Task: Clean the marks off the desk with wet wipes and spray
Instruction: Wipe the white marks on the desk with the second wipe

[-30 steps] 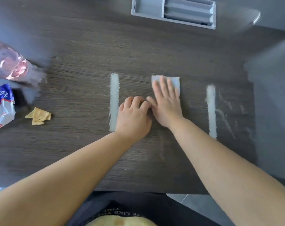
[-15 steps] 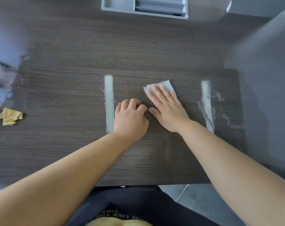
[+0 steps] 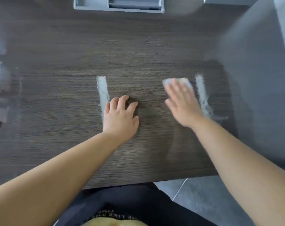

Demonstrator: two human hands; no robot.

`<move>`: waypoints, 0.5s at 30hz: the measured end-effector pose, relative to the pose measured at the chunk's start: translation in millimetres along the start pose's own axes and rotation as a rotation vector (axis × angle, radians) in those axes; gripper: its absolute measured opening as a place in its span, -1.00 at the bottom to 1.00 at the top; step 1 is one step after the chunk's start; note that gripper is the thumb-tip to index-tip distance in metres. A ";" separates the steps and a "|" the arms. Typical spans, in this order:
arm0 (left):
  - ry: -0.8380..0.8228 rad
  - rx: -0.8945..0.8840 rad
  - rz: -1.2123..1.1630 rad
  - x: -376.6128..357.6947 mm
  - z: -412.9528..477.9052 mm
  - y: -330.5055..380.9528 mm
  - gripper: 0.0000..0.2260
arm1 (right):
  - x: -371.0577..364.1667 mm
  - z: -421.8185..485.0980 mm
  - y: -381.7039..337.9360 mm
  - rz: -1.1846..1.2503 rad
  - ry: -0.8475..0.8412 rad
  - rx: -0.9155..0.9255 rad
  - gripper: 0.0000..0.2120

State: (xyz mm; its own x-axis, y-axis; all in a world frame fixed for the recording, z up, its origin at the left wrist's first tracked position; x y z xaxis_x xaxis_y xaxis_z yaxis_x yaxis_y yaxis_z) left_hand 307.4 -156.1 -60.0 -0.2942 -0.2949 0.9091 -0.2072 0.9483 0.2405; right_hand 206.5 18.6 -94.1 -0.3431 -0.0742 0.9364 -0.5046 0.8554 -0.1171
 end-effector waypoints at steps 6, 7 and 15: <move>0.011 -0.020 0.012 -2.1 7.3 23.8 -0.55 | 11.8 -0.2 21.7 0.129 -0.001 -0.425 -0.44; 0.007 -0.030 0.014 -3.4 8.5 28.0 -0.55 | 7.4 -2.7 -4.6 0.108 -0.021 -0.276 -0.44; -0.058 -0.054 0.174 -8.3 11.7 37.8 -0.49 | 26.3 30.2 91.3 0.152 -0.088 -0.361 -0.46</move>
State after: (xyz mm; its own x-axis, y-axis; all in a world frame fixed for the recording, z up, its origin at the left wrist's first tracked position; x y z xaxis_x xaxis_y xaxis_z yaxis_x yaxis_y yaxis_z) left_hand 291.1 -119.2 -62.4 -0.3747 -0.1306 0.9179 -0.0983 0.9900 0.1007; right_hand 127.4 79.2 -90.2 -0.4668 0.0374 0.8836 -0.1373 0.9839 -0.1142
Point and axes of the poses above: each hand's wrist, its own z-axis towards the middle knuckle, its own x-axis out of the back of the hand, y = z × x, the point moved 7 cm from there along z, towards the middle knuckle, and after that the axes turned 1 degree about -x, right-handed, at the moved point
